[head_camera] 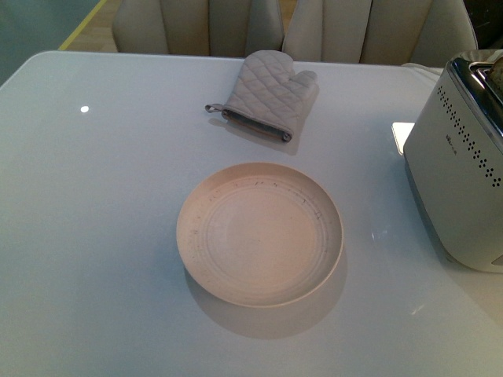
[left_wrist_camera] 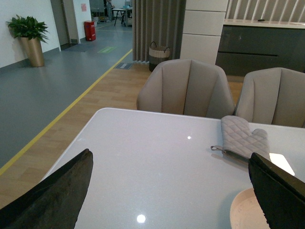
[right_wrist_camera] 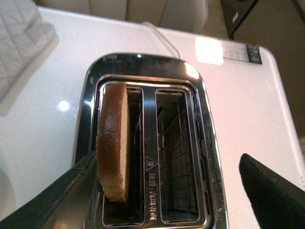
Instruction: Put bread into toaster
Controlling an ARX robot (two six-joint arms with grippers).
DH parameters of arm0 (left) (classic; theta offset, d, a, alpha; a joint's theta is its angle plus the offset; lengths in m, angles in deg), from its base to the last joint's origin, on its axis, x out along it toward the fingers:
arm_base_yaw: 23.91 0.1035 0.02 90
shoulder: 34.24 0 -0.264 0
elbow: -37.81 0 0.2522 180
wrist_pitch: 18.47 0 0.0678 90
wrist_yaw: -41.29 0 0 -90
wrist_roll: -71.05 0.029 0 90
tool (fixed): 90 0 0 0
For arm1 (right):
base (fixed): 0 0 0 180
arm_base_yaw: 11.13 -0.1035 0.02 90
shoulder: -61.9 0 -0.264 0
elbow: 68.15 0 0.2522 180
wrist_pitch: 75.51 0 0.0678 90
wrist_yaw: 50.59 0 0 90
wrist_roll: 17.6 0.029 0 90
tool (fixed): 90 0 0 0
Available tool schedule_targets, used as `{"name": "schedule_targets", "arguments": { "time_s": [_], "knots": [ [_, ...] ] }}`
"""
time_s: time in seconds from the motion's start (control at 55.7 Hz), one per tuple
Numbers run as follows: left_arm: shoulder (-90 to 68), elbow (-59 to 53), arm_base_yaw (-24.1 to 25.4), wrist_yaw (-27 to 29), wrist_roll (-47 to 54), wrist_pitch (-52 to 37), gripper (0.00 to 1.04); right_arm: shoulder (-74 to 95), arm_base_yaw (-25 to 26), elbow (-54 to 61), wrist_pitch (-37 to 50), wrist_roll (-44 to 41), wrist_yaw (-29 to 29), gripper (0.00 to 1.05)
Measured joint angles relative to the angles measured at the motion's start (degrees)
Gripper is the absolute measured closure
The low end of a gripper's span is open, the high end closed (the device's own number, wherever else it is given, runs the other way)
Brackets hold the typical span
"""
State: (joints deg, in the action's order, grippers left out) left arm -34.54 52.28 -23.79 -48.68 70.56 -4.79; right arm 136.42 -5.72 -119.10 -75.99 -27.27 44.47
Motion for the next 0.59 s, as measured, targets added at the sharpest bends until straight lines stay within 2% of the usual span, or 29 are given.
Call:
{"name": "schedule_targets", "arguments": {
  "time_s": [0.287, 0.323, 0.395, 0.431, 0.539, 0.593],
  "knots": [
    [0.0, 0.0, 0.0, 0.0, 0.0, 0.0, 0.07, -21.1, 0.4, 13.1, 0.3, 7.0, -1.7, 0.1],
    [0.0, 0.0, 0.0, 0.0, 0.0, 0.0, 0.07, -22.8, 0.7, 16.4, 6.9, 7.6, -6.3, 0.16],
    [0.0, 0.0, 0.0, 0.0, 0.0, 0.0, 0.07, -24.4, 0.6, 20.7, 16.1, 8.3, -10.0, 0.26],
    [0.0, 0.0, 0.0, 0.0, 0.0, 0.0, 0.07, -25.4, 0.2, 22.6, 19.5, 8.6, -10.4, 0.33],
    [0.0, 0.0, 0.0, 0.0, 0.0, 0.0, 0.07, -28.3, -0.4, 25.4, 20.8, 8.9, -9.8, 0.51],
    [0.0, 0.0, 0.0, 0.0, 0.0, 0.0, 0.07, -30.1, -2.4, 27.0, 20.6, 8.9, -6.3, 0.61]
  ]
}}
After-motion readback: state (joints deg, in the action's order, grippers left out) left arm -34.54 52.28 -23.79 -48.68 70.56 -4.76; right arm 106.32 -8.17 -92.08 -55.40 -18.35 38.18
